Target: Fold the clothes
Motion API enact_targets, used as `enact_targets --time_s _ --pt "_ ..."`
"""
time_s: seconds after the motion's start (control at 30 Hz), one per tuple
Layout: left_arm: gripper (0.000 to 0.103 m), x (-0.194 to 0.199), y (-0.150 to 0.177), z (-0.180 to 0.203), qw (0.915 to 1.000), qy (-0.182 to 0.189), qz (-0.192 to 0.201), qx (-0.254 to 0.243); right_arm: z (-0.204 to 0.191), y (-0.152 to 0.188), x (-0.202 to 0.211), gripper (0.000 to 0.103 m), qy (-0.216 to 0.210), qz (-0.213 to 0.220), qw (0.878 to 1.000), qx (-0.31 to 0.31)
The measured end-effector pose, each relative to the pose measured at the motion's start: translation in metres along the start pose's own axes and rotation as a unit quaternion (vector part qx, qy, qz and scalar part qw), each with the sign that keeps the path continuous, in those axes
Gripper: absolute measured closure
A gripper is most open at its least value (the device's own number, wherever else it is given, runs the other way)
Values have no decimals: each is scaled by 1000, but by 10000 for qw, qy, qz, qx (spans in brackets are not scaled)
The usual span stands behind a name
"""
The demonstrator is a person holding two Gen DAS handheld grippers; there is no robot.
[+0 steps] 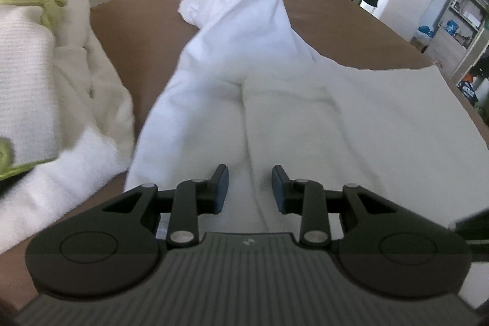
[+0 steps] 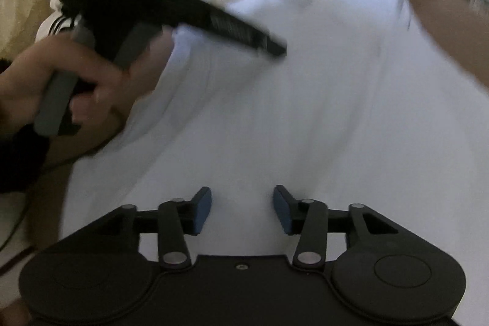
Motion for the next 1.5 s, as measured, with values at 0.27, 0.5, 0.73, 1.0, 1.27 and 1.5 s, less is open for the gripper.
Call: enact_targets --time_s 0.27,0.5,0.73,1.0,1.27,1.5 --pt "71 32 -22 -40 9947 -669 622 475 12 -27 33 42 107 -10 9998 -163" --pt "60 16 -110 -83 9969 -380 543 427 77 -124 69 42 159 1685 9793 -1113" --pt "59 -35 -185 -102 9979 -305 468 322 125 -152 41 42 256 2140 9672 -1342" --pt "59 -129 -176 -80 9963 15 -846 -165 123 -168 25 42 423 2255 9593 -1645" --pt "97 -131 -179 -98 9974 -438 -472 -322 102 -166 23 42 1684 1988 9549 -1427" --pt "97 -107 -197 -90 9918 -972 113 -826 100 -159 18 42 1711 1859 9521 -1723"
Point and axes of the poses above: each gripper's, at about its wrist camera, not at the fingertips, and x roughly against the way its jaws point, z to its right, y to its underside, the point moved 9 cm from there along -x, roughly the way its jaws point, and after that the axes turned 12 degrees about -x, right-handed, at the moved point
